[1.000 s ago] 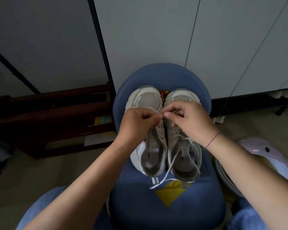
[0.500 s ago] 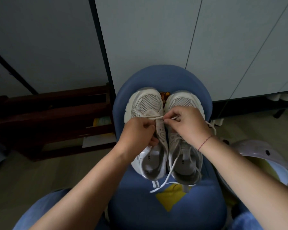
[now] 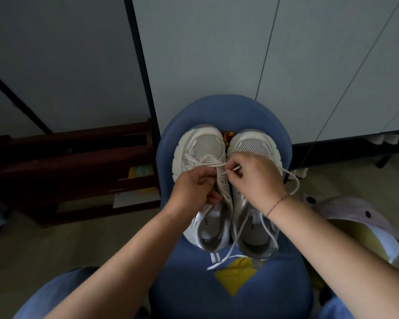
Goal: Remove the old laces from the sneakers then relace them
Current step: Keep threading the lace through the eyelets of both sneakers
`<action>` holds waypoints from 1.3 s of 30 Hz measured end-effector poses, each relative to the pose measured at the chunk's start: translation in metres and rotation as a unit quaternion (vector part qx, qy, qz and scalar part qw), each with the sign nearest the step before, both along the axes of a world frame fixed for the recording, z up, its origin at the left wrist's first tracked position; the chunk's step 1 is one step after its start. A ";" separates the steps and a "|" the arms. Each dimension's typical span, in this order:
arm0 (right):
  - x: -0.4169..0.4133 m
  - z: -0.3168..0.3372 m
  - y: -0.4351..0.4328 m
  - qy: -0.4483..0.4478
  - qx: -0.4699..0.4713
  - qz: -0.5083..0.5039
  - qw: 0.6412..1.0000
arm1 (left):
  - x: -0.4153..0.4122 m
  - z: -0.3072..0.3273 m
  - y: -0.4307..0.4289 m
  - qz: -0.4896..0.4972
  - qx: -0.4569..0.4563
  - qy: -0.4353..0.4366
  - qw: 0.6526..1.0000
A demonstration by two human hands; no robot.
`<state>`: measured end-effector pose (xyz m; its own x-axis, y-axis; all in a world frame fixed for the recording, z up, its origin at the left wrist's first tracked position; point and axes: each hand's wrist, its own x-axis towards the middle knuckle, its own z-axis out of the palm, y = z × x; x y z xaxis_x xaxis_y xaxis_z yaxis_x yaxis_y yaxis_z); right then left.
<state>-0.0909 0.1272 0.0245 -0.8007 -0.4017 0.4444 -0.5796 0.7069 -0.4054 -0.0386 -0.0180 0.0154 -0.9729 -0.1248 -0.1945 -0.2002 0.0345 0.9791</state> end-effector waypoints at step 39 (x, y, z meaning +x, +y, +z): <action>0.017 0.005 0.008 -0.112 0.019 0.000 0.994 | -0.002 -0.007 0.009 0.040 -0.020 0.037 0.998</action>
